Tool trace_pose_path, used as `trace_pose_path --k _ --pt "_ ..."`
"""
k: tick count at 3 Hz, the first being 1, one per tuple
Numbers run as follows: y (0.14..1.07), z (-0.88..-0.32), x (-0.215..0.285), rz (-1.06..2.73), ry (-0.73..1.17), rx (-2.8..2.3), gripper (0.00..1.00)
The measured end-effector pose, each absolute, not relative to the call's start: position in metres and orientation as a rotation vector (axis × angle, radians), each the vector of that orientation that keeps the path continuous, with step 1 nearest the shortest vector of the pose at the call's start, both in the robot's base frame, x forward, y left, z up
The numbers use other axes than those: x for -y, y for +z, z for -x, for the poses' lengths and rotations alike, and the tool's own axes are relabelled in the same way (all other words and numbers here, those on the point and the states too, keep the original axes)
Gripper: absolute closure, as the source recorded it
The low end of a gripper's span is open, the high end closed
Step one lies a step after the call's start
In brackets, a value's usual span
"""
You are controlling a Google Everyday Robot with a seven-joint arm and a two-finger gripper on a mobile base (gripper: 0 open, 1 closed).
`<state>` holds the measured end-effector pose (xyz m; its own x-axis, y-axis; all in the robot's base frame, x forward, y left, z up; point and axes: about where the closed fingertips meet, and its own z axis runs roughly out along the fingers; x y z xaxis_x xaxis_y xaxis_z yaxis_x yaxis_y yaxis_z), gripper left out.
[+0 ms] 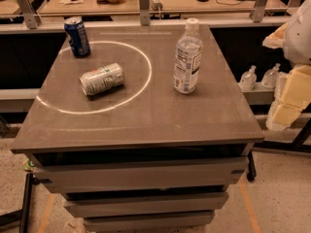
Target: Knock blue plastic bottle over
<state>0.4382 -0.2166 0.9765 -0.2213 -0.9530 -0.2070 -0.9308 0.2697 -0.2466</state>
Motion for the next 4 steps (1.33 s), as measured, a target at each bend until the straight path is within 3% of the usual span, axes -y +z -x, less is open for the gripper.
trace_pose_path --k 2,4 --pt "0.969 -0.448 0.216 1.665 -0.008 -2.189 0.00" --pt "0.903 -0.515 0.213 1.427 0.355 -1.908 0.00"
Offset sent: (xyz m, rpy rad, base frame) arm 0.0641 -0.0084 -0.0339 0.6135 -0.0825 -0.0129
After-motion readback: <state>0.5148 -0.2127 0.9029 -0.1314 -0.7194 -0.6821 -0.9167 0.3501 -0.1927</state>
